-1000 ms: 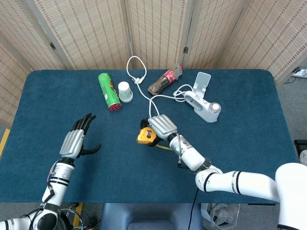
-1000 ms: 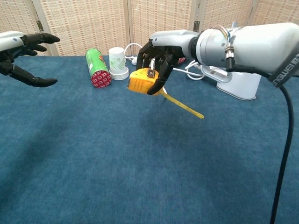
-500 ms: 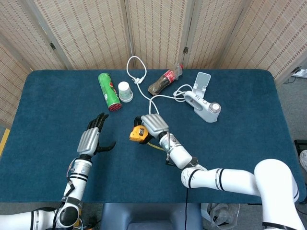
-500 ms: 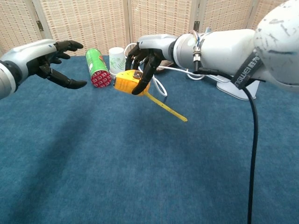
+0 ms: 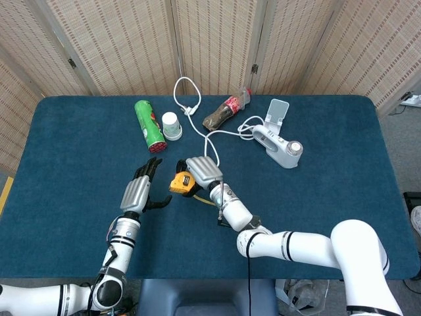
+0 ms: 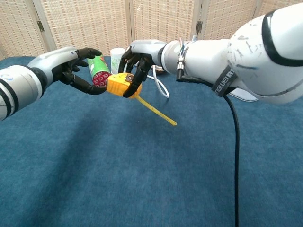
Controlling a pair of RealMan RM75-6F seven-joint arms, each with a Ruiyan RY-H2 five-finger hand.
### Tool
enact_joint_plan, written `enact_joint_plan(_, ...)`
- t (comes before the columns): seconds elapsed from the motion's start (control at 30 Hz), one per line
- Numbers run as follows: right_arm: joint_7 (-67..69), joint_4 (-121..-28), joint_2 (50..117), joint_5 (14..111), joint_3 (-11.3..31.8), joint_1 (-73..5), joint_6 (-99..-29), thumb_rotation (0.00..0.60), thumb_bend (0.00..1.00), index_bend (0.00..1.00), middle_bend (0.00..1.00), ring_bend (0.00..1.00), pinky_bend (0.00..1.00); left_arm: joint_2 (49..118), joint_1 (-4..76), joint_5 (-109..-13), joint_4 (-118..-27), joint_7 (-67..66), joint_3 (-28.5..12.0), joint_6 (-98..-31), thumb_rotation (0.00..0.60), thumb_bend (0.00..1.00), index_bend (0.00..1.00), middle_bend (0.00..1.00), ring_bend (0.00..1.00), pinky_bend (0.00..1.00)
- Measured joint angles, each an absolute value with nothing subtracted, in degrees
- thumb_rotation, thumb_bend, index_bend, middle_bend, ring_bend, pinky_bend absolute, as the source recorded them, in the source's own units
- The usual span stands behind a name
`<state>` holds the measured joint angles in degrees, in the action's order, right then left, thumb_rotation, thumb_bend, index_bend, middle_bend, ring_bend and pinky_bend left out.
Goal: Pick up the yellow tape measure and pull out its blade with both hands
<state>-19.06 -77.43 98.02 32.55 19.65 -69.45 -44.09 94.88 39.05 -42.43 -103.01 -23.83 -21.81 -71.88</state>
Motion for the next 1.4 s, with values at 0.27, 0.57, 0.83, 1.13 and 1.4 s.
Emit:
enact_joint_plan(0.27, -15.8, -75.4, 98.8, 35.9, 19.8, -69.4, -41.4, 0.600, 0.07, 0.56, 0.52, 0.48, 0.34, 94.4, 39.1, -42.0, -103.2, -23.6, -21.7, -72.5, 0.600, 0.32, 0.00, 0.00, 0.00, 0.00)
enact_joint_plan(0.57, -13.4, -73.3, 99.6, 38.4, 19.8, -69.5, -39.8, 0.600, 0.07, 0.56, 0.52, 0.48, 0.34, 93.9, 39.0, -41.9, -103.7, -22.7, -21.3, -72.4, 0.600, 0.32, 0.00, 0.00, 0.00, 0.00)
enact_joint_plan(0.83, -12.9, -73.4, 100.0, 38.9, 19.7, -69.7, -39.8, 0.600, 0.07, 0.56, 0.52, 0.48, 0.34, 94.3, 39.5, -41.3, -103.3, -22.6, -21.0, -72.1, 0.600, 0.32, 0.00, 0.00, 0.00, 0.00)
enact_joint_plan(1.13, -12.3, -72.8, 100.4, 39.4, 19.5, -70.0, -39.3, 0.600, 0.07, 0.56, 0.52, 0.48, 0.34, 94.3, 39.9, -40.6, -103.1, -22.5, -21.1, -71.9, 0.600, 0.32, 0.00, 0.00, 0.00, 0.00)
enact_joint_plan(1.4, -11.5, -73.0, 100.3, 40.3, 19.2, -69.6, -39.1, 0.600, 0.07, 0.56, 0.52, 0.47, 0.34, 94.5, 40.2, -40.1, -102.3, -23.1, -21.0, -72.3, 0.600, 0.32, 0.00, 0.00, 0.00, 0.00)
